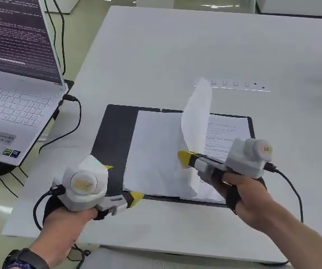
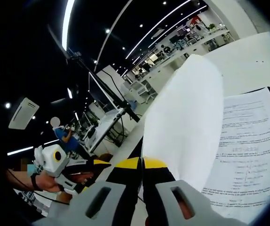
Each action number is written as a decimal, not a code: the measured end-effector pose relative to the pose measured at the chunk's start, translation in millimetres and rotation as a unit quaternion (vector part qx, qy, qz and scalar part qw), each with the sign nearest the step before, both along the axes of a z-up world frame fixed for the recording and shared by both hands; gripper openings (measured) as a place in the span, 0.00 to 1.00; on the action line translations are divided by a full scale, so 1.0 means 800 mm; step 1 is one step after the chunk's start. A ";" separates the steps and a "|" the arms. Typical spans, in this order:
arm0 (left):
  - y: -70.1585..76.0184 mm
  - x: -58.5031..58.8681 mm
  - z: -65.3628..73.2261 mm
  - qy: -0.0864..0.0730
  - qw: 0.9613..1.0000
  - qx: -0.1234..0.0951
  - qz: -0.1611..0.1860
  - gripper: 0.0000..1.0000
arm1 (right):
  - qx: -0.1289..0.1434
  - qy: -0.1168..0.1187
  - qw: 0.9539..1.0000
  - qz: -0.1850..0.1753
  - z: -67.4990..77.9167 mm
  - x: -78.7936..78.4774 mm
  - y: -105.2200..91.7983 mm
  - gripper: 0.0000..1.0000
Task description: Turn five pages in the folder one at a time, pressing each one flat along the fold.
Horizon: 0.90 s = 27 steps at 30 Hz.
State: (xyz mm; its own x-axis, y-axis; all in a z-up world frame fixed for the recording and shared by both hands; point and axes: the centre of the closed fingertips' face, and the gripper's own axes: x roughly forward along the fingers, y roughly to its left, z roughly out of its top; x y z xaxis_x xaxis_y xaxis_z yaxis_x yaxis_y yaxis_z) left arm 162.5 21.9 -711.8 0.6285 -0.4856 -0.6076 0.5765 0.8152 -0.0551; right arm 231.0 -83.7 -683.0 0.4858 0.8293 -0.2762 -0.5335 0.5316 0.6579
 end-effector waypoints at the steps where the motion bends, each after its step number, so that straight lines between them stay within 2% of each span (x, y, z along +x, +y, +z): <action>1: 0.002 -0.001 0.000 0.000 1.000 -0.001 0.002 0.61 | 0.000 0.002 1.000 0.002 -0.002 0.000 0.004 0.00; 5: 0.014 -0.006 0.002 -0.002 1.000 -0.003 0.013 0.62 | 0.001 0.009 1.000 0.017 -0.006 -0.004 0.022 0.00; 8: 0.022 -0.009 0.003 -0.001 1.000 -0.012 0.024 0.63 | 0.001 0.013 1.000 0.026 -0.007 -0.007 0.033 0.00; 11: 0.028 -0.015 0.001 0.000 1.000 -0.009 0.027 0.63 | -0.001 0.019 0.999 0.035 -0.013 -0.010 0.044 0.00; 18: 0.043 -0.022 0.005 -0.002 0.999 -0.015 0.040 0.64 | -0.007 0.037 0.998 0.046 -0.032 -0.013 0.058 0.00; 27: 0.057 -0.028 0.008 -0.003 0.998 -0.021 0.051 0.63 | 0.000 0.056 0.997 0.055 -0.042 -0.013 0.082 0.00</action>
